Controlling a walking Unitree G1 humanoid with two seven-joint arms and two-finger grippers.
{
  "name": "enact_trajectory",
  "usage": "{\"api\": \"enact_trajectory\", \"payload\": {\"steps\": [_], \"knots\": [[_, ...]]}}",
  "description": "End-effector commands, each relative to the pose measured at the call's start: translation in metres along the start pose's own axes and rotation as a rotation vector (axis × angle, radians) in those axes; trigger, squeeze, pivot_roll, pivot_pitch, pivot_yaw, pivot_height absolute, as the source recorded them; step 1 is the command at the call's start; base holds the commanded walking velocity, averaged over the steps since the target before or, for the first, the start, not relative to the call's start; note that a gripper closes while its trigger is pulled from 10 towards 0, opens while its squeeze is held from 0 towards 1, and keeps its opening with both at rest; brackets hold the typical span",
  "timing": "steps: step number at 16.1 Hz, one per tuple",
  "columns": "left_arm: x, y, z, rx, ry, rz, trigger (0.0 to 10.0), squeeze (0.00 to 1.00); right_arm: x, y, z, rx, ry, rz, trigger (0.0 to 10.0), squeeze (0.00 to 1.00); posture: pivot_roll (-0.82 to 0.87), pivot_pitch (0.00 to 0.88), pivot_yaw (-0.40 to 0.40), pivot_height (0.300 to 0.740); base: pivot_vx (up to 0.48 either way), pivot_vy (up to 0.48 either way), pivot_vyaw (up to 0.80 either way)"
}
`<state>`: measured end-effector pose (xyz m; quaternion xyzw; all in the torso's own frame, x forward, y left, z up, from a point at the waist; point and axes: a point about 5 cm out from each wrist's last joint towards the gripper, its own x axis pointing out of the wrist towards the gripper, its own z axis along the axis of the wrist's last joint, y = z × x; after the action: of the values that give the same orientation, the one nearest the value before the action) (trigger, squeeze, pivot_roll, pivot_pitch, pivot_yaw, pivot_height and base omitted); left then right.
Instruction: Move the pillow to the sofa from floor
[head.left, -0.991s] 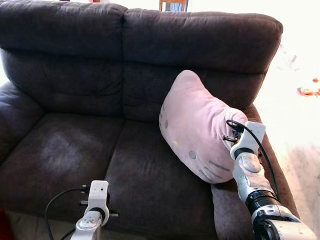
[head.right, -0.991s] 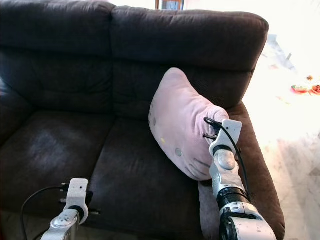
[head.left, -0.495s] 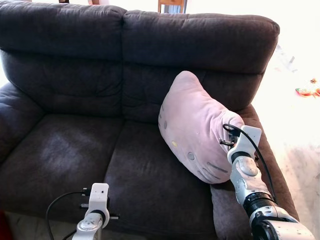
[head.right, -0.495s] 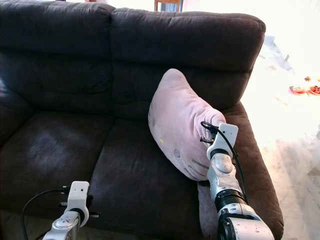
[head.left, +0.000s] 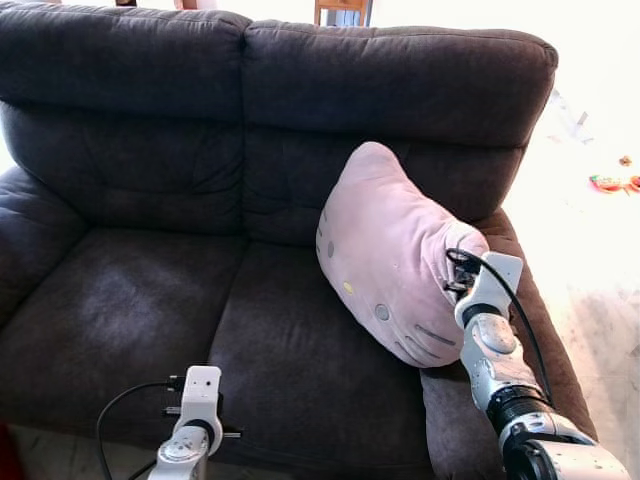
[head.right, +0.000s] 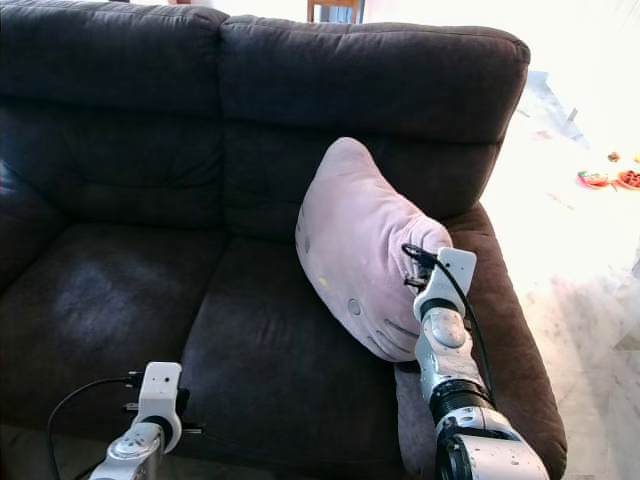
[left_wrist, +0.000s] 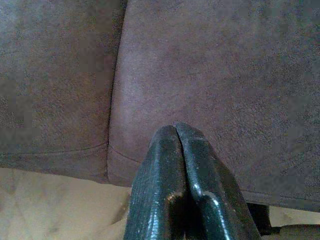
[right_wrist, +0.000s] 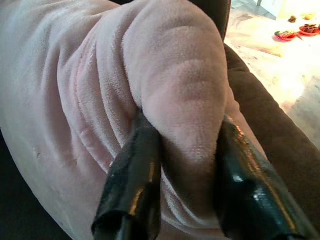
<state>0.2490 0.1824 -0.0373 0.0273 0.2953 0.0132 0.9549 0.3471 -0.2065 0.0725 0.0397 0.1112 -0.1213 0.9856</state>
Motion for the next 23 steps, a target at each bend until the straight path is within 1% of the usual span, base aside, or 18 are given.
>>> {"api": "enact_trajectory", "payload": {"steps": [1, 9, 12, 16, 23], "knots": [[-0.001, 0.0, -0.004, -0.001, 0.014, 0.003, 10.0, 0.0, -0.004, 0.004, -0.018, -0.007, 0.08, 0.018, 10.0, 1.0, 0.07, 0.107, -0.038, 0.74, 0.0, 0.0, 0.0], [-0.001, 0.001, -0.003, -0.002, 0.004, 0.007, 10.0, 0.0, -0.003, -0.004, -0.013, -0.004, 0.054, -0.028, 10.0, 1.0, 0.07, 0.12, -0.036, 0.74, 0.0, 0.0, 0.0], [0.0, 0.002, 0.0, 0.0, -0.01, 0.009, 10.0, 0.0, -0.002, -0.007, -0.009, -0.004, 0.034, -0.051, 10.0, 1.0, 0.08, 0.123, -0.037, 0.74, 0.0, 0.0, 0.0], [0.001, 0.002, 0.002, 0.005, -0.017, 0.007, 10.0, 0.0, -0.001, -0.006, -0.001, -0.032, -0.01, -0.055, 10.0, 1.0, 0.07, 0.124, -0.036, 0.74, 0.0, 0.0, 0.0], [0.001, 0.001, 0.003, 0.01, -0.024, 0.008, 10.0, 0.0, 0.0, -0.007, 0.003, -0.047, -0.032, -0.073, 10.0, 1.0, 0.07, 0.124, -0.039, 0.74, 0.0, 0.0, 0.0]]}}
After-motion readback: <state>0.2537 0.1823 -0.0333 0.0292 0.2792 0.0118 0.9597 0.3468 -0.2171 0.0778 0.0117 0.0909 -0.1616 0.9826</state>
